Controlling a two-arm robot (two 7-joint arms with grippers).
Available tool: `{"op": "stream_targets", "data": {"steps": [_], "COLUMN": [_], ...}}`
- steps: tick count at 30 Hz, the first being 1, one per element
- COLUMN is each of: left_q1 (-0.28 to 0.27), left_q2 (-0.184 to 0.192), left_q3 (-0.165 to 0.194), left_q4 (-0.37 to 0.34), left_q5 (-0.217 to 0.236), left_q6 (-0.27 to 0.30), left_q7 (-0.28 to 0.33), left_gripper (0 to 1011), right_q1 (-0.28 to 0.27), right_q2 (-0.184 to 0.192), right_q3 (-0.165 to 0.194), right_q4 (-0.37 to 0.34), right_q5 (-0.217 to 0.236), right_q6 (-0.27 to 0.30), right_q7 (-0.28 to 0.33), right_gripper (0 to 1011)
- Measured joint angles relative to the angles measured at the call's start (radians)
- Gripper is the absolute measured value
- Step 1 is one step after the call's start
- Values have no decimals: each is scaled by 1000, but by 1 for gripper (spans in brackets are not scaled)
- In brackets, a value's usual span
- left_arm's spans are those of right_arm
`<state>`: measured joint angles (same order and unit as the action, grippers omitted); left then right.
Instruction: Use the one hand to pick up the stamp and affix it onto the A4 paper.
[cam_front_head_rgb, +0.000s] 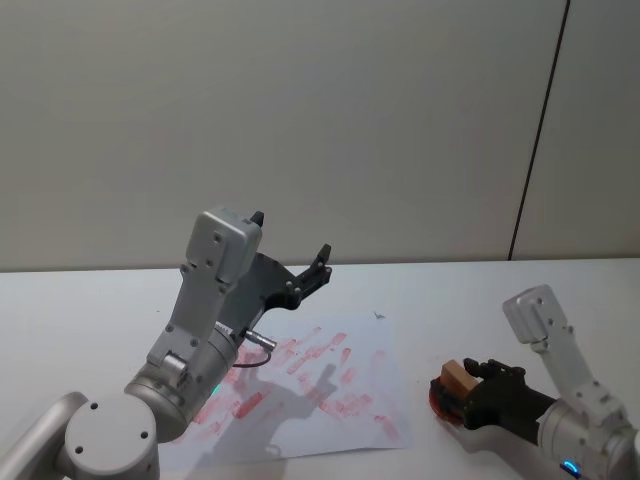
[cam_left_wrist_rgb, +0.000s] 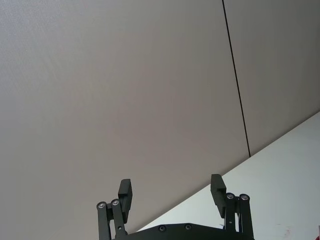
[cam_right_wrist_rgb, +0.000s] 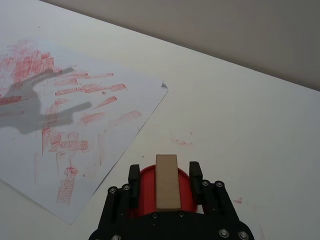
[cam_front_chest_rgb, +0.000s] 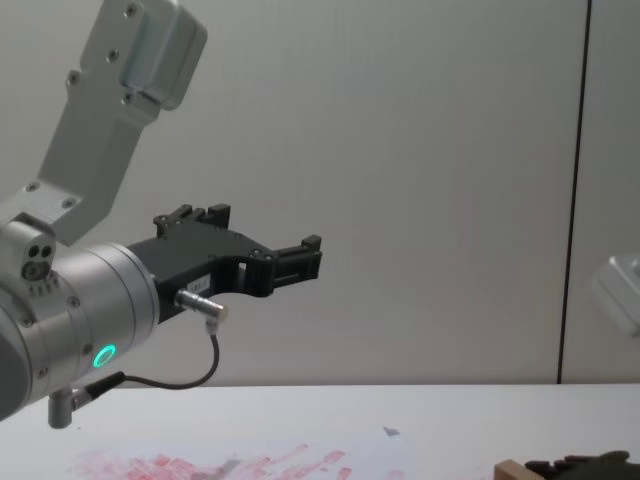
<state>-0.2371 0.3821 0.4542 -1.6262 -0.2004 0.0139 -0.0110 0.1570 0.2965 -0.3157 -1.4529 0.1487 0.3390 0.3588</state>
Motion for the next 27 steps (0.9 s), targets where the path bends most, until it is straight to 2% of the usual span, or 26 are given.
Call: {"op": "stream_targets", "data": {"steps": [5,8,13,20,27], "left_q1": [0,0,0,0,0], "left_q2": [0,0,0,0,0], "left_q3": [0,0,0,0,0], "left_q4": [0,0,0,0,0], "left_q5": [0,0,0,0,0], "left_q6": [0,0,0,0,0], "left_q7": [0,0,0,0,0], "left_gripper": [1002,1001,1001,1001,1001], "right_q1": [2,3,4,5,12], "right_q2": [-2,-4,-5,-6,-14], "right_q3": [-2,-2,-3,-3,-1], "right_q4": [3,5,7,6,-9], "right_q5": [-2,-3,-4,-3,26], "right_q6": [1,1,2,-4,-33], "right_q7": [-1,-2,-3,-5,-13], "right_gripper": [486,362,233,221,221]}}
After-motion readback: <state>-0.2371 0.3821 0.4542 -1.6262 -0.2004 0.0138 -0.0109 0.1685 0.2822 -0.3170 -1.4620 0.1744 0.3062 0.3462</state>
